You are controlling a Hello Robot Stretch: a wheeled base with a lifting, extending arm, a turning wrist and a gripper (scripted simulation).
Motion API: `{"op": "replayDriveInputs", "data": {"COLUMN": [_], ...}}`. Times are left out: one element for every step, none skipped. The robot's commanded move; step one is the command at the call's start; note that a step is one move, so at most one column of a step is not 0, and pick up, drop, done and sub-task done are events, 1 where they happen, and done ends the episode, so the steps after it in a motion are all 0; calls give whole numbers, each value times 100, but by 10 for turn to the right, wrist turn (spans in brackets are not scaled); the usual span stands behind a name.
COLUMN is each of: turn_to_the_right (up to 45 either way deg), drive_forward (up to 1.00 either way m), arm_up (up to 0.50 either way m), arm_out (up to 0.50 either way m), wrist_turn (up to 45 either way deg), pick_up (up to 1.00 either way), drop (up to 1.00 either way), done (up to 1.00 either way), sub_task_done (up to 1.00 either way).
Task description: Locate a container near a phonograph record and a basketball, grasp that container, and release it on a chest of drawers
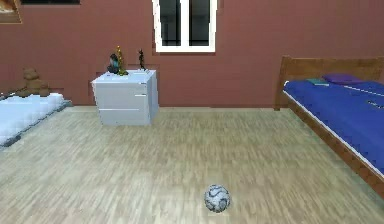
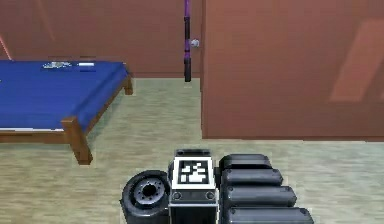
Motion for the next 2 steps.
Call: {"op": "replayDriveInputs", "data": {"turn_to_the_right": [0,-390], "drive_forward": [15,0], "arm_up": [0,0], "arm_out": [0,0], "wrist_turn": [0,0], "pick_up": [0,0], "drop": [0,0], "done": [0,0], "sub_task_done": [0,0]}}
